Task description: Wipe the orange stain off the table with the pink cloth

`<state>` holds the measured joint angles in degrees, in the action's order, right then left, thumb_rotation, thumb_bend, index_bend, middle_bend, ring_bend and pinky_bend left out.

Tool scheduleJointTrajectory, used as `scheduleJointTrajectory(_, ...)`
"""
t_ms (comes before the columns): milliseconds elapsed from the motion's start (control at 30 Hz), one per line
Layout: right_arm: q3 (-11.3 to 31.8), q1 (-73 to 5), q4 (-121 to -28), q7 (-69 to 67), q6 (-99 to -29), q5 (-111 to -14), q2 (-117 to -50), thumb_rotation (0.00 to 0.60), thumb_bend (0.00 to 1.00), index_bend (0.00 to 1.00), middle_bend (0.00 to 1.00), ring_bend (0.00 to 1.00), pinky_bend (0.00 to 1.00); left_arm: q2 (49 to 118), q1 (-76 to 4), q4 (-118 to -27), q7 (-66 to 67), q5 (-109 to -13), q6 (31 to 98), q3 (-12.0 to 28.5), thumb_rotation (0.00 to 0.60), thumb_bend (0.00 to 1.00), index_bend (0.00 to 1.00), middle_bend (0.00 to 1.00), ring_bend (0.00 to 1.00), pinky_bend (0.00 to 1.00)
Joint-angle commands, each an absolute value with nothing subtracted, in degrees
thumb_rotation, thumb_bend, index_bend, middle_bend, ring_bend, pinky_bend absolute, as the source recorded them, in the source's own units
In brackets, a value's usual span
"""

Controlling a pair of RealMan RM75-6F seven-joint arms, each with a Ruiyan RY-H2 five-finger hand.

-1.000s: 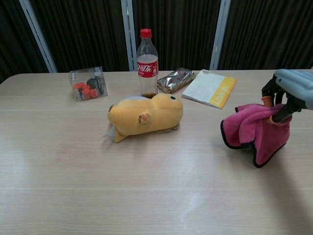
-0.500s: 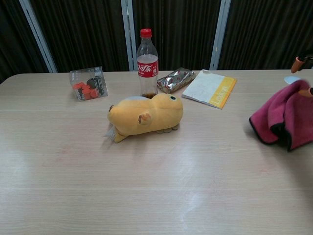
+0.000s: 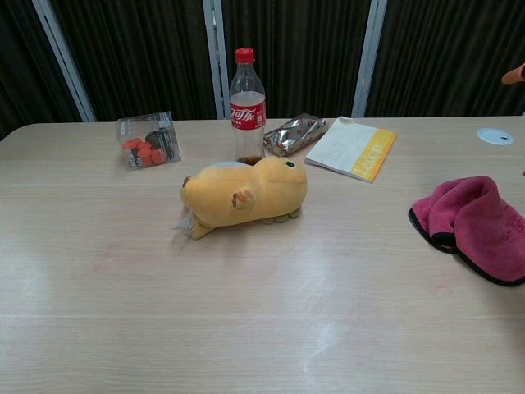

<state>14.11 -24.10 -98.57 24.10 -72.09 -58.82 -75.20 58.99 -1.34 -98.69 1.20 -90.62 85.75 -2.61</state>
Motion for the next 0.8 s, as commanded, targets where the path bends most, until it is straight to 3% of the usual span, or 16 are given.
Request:
scheduleJointTrajectory(33,9.3,-19.3,-103.8,20.7,-76.5,-66.7,-70.0,0.6,0.04,0.05,0.0,0.0,0.14,59.0,-1.3,-98.7,1.3,-90.8,85.9,-2.6,0.6,0.0,0.06,0.0,0.0,0.0)
scheduleJointTrajectory(300,-1.3,-9.8,-106.4,15.2,-84.8,-82.3,-63.5,0.6,0.01,0.0,0.0,0.0,0.12,59.1,-1.2,-98.5,1.8,-91.6,86.4,-2.8,0.6,0.0,0.04,0.0,0.0,0.0)
scheduleJointTrajectory(433,-4.3,-6.4,-103.3,15.7,-89.6,-89.4,-62.9,0.6,0.0,0.0,0.0,0.0,0.11,59.2,-1.1,-98.3,2.0,-92.0,86.8,-2.8,0.6,0.0,0.01,0.0,0.0,0.0)
scheduleJointTrajectory(633,-4.9,-3.7,-99.6,14.3,-93.9,-93.2,-64.2,0.6,0.0,0.0,0.0,0.0,0.11,59.4,-1.2,-97.4,1.9,-92.7,87.2,-2.7,0.6,0.0,0.0,0.0,0.0,0.0)
scheduleJointTrajectory(800,-3.4,-3.2,-99.0,14.6,-93.2,-91.4,-65.5,0.6,0.0,0.0,0.0,0.0,0.11,59.6,-1.3,-96.7,1.7,-92.0,87.1,-2.3,0.6,0.0,0.0,0.0,0.0,0.0)
